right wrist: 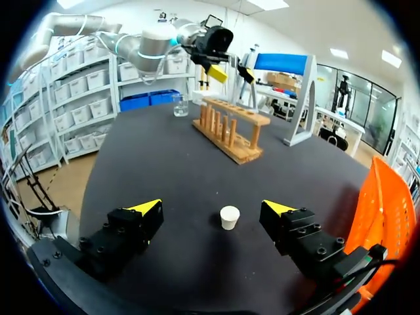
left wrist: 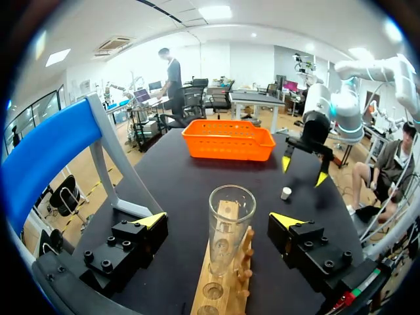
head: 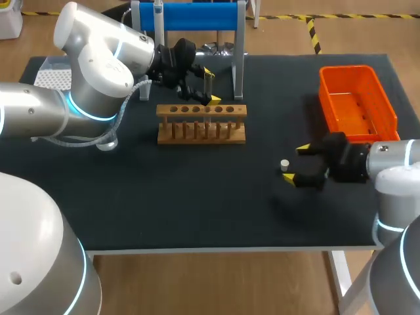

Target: Invert the test tube, pick up the pipette, mount the tip to pipette, aspirate from beaker and dispense into the tube, eject the tip, return the pipette, and cap with the stopper.

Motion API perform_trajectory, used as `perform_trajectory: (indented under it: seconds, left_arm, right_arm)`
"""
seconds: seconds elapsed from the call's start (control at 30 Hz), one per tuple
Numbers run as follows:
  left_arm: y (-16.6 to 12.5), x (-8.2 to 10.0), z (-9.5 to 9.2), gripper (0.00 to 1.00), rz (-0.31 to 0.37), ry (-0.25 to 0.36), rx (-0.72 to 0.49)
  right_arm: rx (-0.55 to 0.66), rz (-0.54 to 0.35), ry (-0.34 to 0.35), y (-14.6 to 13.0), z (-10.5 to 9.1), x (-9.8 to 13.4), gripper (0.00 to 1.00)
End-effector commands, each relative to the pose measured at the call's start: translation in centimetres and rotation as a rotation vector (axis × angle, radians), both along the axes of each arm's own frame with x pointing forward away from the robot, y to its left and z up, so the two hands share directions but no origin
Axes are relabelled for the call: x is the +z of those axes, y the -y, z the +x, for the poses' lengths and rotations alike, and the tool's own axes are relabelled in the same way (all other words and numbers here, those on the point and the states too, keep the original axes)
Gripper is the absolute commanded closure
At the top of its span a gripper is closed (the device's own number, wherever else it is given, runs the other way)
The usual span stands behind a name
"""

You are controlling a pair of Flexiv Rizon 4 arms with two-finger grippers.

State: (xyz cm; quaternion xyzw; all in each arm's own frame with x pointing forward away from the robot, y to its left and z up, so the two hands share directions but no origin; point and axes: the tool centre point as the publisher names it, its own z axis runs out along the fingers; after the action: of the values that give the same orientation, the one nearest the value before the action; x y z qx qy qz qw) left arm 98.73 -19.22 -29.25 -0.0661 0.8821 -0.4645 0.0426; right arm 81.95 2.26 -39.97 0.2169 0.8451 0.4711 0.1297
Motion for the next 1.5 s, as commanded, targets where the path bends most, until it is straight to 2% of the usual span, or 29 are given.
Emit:
perform_trajectory:
  seconds: [0.03, 0.83, 1.03, 1.5]
  left_arm:
    - [0.0, 0.1, 0.1, 0.0, 0.003, -0.003, -0.002]
    - [0.0, 0.1, 0.1, 0.0, 0.003, -0.003, -0.002]
    - [0.0, 0.1, 0.1, 0.0, 0.003, -0.003, -0.002]
    - [0.0, 0.1, 0.1, 0.0, 0.003, -0.003, -0.002]
  right_arm:
    - [-0.017, -0.005, 0.002, -1.1, 0.9, -1.0, 0.02]
    - [-0.065, -0.024, 0.001, -0.6, 1.6, -2.4, 0.25]
    - [-0.073, -0.023, 0.002, -0.6, 1.9, -2.5, 0.36]
    - [-0.08, -0.02, 0.001, -0.9, 2.4, -2.8, 0.5]
